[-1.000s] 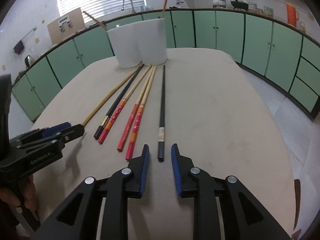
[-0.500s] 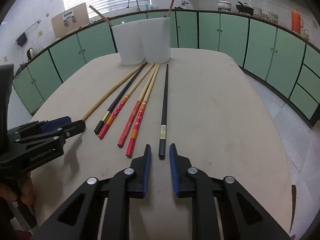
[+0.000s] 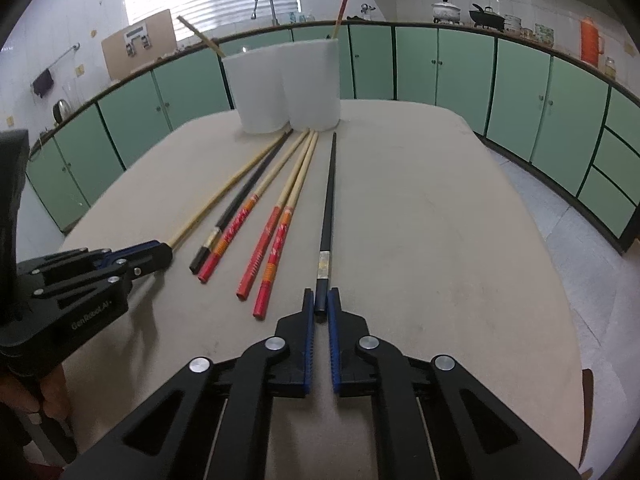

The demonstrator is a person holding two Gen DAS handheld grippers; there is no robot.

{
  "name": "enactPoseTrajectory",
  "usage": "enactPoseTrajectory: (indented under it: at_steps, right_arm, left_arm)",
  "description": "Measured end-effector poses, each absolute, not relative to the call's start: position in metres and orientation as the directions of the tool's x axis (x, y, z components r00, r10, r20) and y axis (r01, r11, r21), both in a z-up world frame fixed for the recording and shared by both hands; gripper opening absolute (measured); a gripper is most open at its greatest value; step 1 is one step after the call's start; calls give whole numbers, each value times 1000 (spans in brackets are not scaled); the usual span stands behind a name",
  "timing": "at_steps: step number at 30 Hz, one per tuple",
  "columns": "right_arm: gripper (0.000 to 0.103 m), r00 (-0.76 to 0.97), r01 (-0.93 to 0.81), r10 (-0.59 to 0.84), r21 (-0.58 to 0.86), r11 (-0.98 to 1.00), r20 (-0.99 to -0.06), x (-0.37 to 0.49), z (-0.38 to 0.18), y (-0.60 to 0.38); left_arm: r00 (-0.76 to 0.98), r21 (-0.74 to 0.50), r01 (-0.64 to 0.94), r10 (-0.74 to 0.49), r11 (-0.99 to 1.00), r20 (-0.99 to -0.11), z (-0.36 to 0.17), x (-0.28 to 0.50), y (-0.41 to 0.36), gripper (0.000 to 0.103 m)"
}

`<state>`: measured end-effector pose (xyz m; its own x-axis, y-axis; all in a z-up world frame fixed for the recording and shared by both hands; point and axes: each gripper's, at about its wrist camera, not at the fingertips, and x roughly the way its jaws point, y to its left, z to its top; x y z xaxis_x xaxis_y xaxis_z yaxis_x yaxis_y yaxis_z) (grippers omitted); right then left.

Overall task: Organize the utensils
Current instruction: 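Grasp the plain wooden chopstick with the left gripper while the right holds the black chopstick, then lift both chopsticks and lower them upright into the holder compartments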

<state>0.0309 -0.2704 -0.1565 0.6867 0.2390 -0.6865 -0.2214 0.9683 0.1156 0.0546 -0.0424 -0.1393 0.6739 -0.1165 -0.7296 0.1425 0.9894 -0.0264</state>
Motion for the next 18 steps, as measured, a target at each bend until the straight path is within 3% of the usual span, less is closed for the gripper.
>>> enactPoseTrajectory:
  at_steps: [18]
  right_arm:
    - [7, 825, -286, 299, 104, 953, -479, 36, -39, -290]
  left_arm:
    - [857, -7, 164, -146, 986, -494, -21, 34, -38, 6]
